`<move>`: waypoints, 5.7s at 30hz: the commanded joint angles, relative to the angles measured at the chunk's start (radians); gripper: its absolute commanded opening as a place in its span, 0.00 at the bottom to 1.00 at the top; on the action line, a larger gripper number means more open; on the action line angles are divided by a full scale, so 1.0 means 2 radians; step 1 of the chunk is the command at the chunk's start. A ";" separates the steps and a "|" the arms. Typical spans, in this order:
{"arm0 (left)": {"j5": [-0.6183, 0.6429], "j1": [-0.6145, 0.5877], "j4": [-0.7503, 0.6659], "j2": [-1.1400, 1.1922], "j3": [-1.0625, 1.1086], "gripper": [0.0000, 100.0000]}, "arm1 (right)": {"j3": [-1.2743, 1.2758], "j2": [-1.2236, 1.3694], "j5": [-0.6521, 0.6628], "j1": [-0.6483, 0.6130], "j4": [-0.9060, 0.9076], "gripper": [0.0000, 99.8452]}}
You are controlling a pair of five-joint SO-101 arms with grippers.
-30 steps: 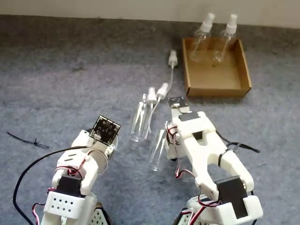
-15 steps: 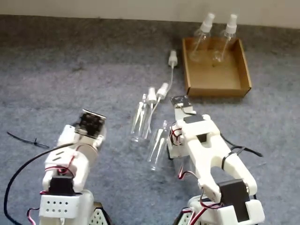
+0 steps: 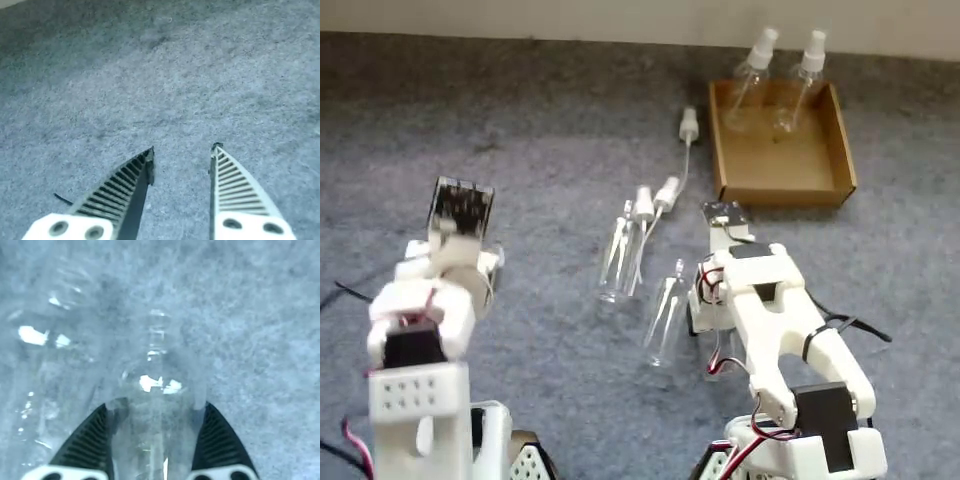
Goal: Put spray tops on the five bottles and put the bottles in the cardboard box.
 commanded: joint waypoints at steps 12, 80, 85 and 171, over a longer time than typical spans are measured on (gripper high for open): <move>-0.034 0.125 0.297 0.737 -0.816 0.18 | 0.000 -0.010 0.007 0.013 -0.042 0.00; 0.332 0.249 0.328 1.110 -1.226 0.24 | 0.045 -0.007 0.021 0.030 -0.112 0.00; 0.334 0.241 0.332 1.126 -1.227 0.24 | 0.046 -0.009 0.021 0.029 -0.112 0.00; -0.034 -0.092 0.400 1.093 -1.230 0.17 | 0.046 -0.007 0.021 0.016 -0.112 0.01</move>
